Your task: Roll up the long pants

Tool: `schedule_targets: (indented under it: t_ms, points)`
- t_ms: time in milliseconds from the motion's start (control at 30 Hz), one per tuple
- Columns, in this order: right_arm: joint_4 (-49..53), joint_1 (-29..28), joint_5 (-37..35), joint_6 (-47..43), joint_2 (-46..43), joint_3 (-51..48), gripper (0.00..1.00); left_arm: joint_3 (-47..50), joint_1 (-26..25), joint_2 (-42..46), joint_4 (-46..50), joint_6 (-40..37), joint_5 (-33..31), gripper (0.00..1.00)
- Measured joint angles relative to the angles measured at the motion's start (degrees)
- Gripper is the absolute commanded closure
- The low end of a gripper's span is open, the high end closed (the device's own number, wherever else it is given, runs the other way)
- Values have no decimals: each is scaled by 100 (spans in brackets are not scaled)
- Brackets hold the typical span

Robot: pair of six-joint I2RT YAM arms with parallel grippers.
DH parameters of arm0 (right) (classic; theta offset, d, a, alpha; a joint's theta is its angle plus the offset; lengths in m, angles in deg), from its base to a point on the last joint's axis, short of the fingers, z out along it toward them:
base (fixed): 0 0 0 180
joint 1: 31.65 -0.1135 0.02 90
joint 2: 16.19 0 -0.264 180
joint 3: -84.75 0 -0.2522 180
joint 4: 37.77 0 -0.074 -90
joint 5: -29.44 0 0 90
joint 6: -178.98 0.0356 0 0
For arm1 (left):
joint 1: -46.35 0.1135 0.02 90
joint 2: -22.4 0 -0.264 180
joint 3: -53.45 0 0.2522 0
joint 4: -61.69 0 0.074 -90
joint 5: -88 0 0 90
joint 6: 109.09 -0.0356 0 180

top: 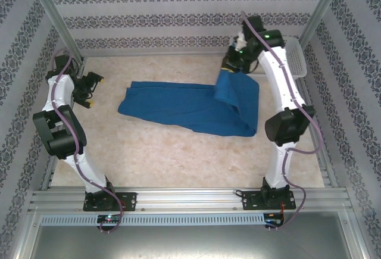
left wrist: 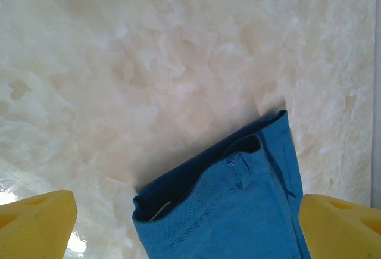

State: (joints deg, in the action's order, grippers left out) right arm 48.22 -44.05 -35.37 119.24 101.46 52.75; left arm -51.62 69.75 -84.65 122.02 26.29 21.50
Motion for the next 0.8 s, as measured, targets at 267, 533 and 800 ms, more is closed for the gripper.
schedule_targets:
  t_ms: [267, 533, 800]
  points:
    - [-1563, -876, 863, 1191, 1451, 831, 100, -7, 0, 297, 74, -2, 2, 0]
    - [-2920, -1622, 1309, 2374, 2957, 1366, 100, -219, 0, 356, 273, -44, -76, 0]
    - [-3871, -2050, 1609, 3355, 3501, 1860, 100, -321, 0, 363, 398, -81, -149, 0]
